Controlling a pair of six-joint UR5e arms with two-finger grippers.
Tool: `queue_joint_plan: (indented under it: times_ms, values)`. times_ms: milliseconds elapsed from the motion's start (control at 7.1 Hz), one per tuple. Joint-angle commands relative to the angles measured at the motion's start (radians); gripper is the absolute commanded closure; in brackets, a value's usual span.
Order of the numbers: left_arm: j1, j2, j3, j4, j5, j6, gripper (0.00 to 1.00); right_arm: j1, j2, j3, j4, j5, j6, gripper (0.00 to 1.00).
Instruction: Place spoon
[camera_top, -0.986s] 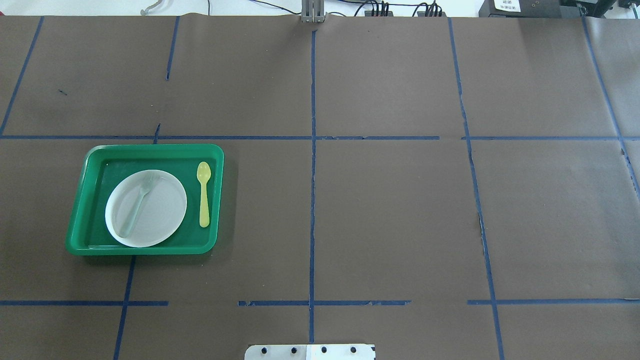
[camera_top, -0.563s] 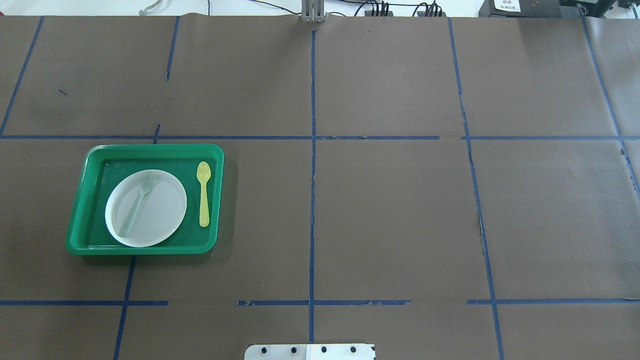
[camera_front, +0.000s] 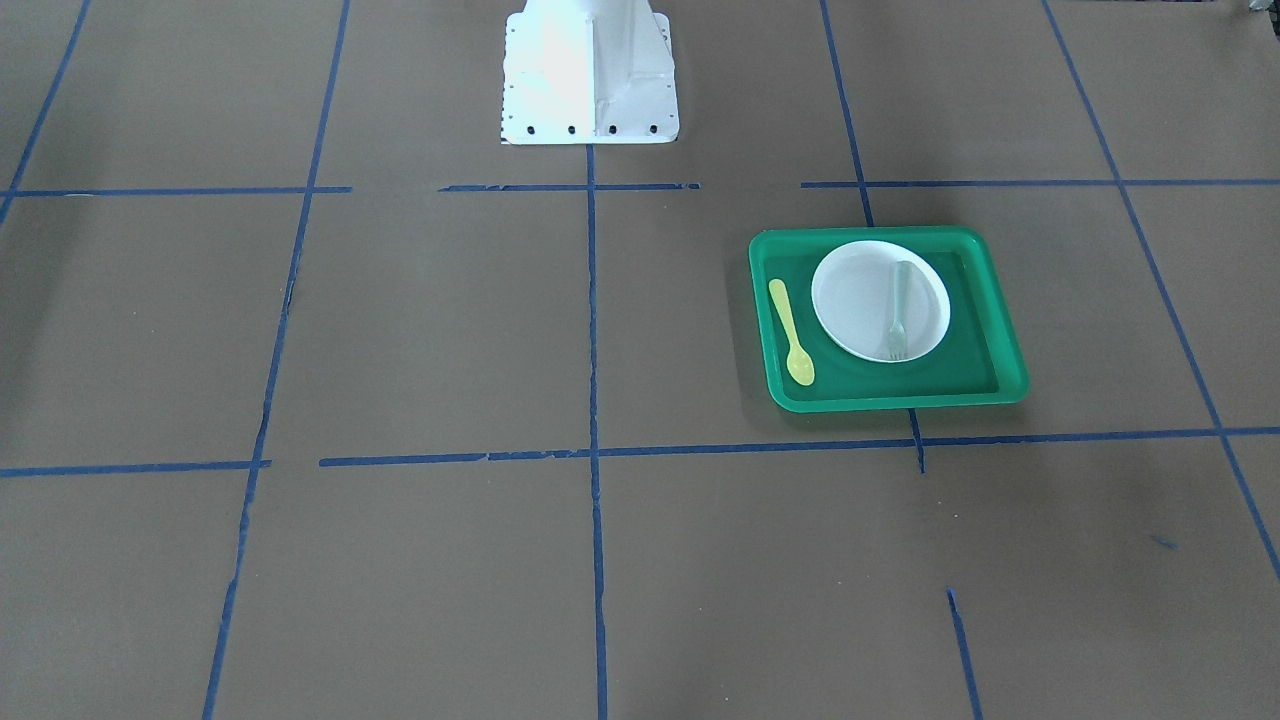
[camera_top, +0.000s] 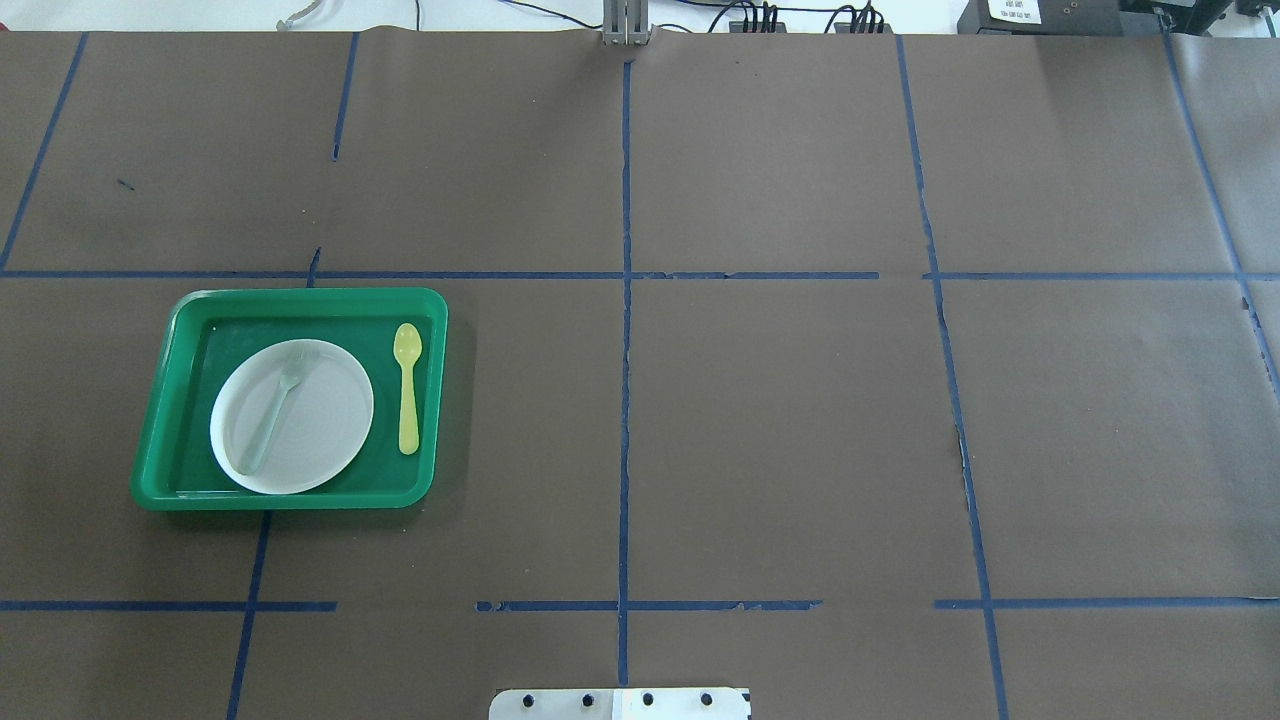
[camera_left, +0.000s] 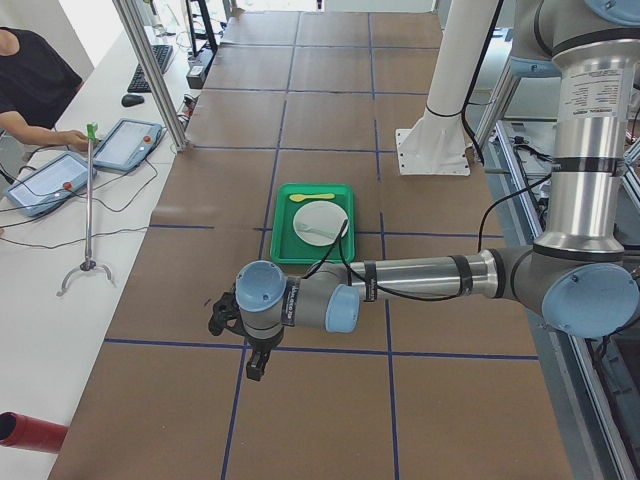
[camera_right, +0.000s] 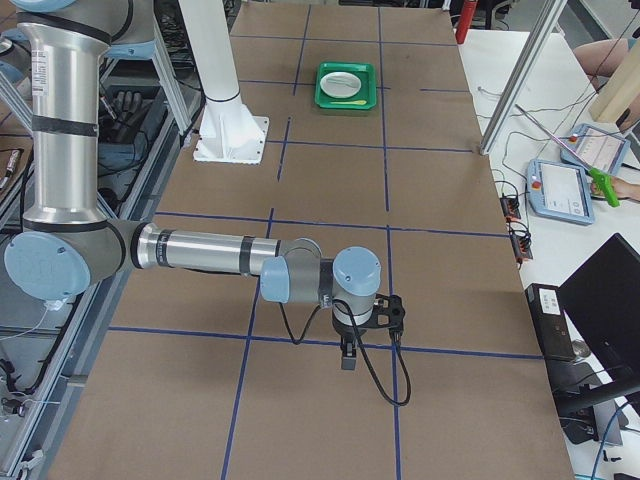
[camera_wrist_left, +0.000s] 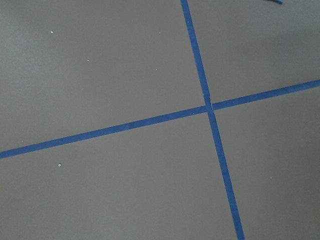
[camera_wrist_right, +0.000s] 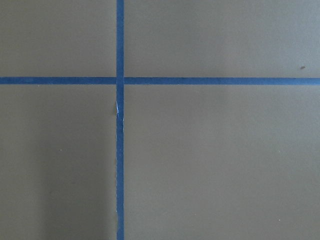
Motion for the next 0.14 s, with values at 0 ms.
queue_joint_plan:
  times_ms: [0]
  values:
    - [0.000, -0.007, 0.000, 0.001, 0.000, 0.001, 0.00, 0.000, 0.000, -0.001, 0.000, 0.000, 0.000, 0.00]
